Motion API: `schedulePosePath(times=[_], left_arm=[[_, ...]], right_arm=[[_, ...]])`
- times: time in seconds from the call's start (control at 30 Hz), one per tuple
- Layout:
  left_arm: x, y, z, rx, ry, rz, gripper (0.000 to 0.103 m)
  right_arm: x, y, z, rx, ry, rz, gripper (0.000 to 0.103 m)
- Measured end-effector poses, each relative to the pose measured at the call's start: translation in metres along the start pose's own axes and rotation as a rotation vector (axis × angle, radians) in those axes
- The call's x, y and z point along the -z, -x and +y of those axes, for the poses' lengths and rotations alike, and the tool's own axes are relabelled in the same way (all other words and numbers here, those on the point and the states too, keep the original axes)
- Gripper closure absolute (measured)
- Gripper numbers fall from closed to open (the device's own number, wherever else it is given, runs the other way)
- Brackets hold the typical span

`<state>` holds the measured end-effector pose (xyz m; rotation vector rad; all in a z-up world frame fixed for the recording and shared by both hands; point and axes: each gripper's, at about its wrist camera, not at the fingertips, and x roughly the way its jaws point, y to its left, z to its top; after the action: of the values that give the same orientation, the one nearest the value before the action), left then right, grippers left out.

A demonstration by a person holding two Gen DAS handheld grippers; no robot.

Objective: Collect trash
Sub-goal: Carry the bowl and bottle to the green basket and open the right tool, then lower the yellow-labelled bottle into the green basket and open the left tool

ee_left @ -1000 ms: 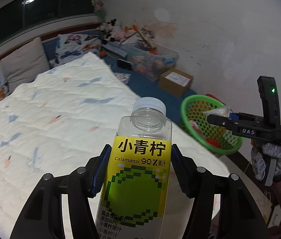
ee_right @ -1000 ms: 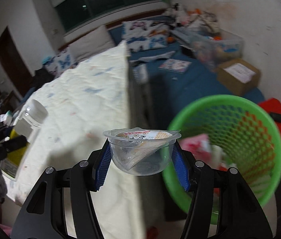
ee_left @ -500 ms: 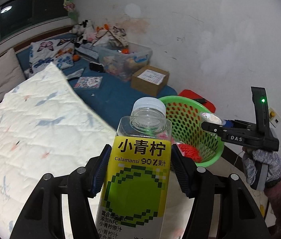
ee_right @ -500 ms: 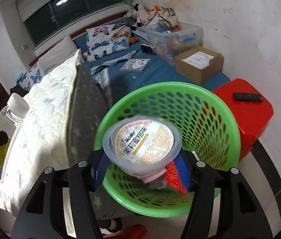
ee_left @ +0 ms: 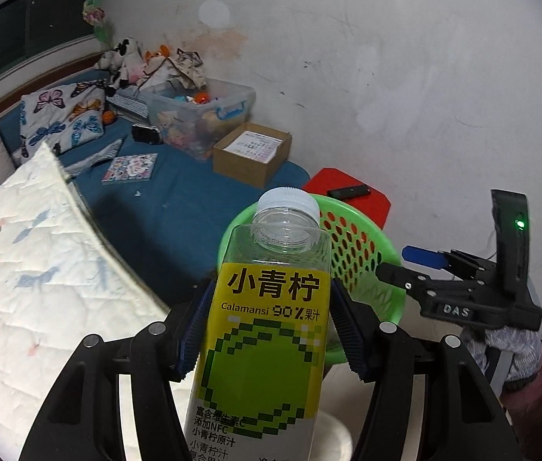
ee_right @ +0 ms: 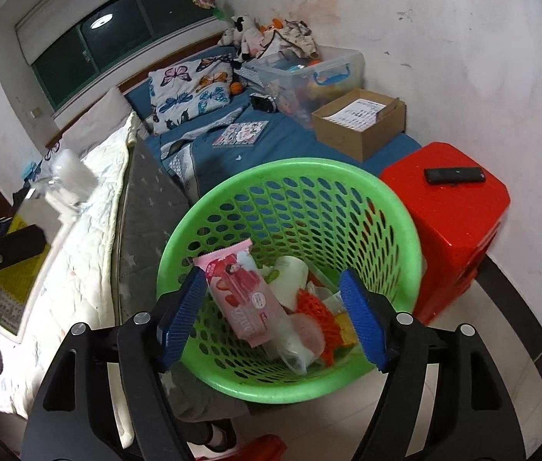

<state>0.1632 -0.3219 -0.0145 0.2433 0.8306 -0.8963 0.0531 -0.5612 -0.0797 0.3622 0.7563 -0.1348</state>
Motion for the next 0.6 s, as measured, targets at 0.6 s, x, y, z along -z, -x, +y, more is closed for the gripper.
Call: schedulePosePath(times=[0.6], left_arm=[[-0.028, -0.061, -0.033, 0.050, -0.028, 0.076, 0.045]], right_arm=[[0.010, 0.034, -0.031, -0.009, -0.096, -0.053, 0.030]])
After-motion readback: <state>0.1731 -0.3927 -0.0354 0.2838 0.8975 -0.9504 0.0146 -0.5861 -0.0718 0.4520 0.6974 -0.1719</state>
